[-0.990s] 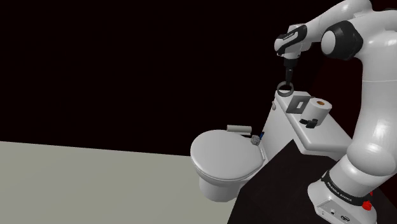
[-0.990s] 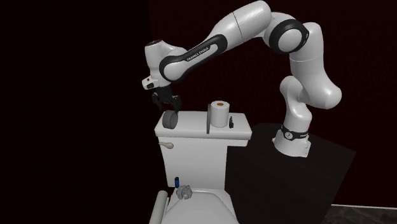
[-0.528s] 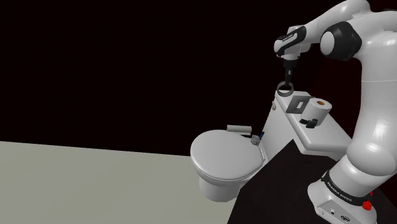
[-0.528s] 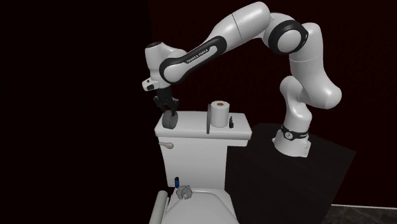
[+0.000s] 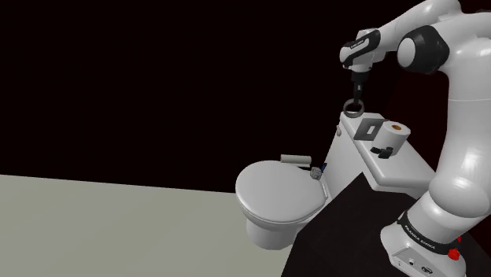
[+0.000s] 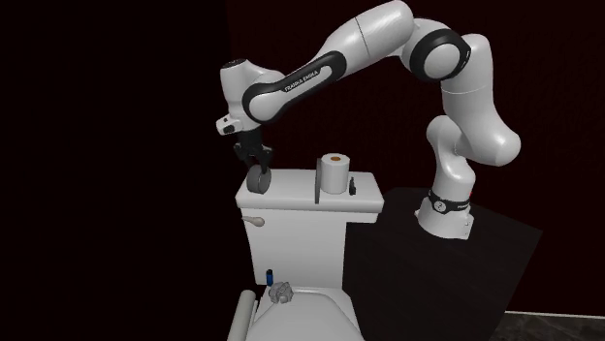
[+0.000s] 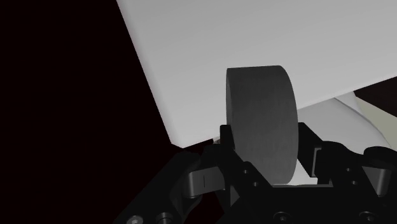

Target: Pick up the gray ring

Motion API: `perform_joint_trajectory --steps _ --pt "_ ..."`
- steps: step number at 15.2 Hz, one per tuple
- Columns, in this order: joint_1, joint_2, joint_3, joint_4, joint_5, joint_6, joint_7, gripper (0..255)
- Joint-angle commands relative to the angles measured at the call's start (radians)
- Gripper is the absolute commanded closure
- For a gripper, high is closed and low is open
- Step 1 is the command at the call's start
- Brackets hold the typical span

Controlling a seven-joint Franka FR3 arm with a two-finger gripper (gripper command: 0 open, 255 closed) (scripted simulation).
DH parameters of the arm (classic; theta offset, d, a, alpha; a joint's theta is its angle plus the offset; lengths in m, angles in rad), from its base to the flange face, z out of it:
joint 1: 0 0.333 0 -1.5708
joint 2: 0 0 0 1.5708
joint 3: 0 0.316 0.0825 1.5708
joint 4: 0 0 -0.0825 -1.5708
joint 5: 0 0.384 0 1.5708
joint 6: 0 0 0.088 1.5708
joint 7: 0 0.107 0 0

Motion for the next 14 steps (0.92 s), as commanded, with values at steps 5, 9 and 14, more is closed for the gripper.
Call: perform_joint_trajectory --steps 5,9,14 --pt "0.006 -0.031 -0.009 0.037 -0.015 -0.065 0.002 255" --pt "0.007 -0.046 -0.014 0.071 -0.022 -0.111 0.001 255" --pt "0.007 -0.055 -0.017 0.101 -0.027 -0.149 -0.001 255"
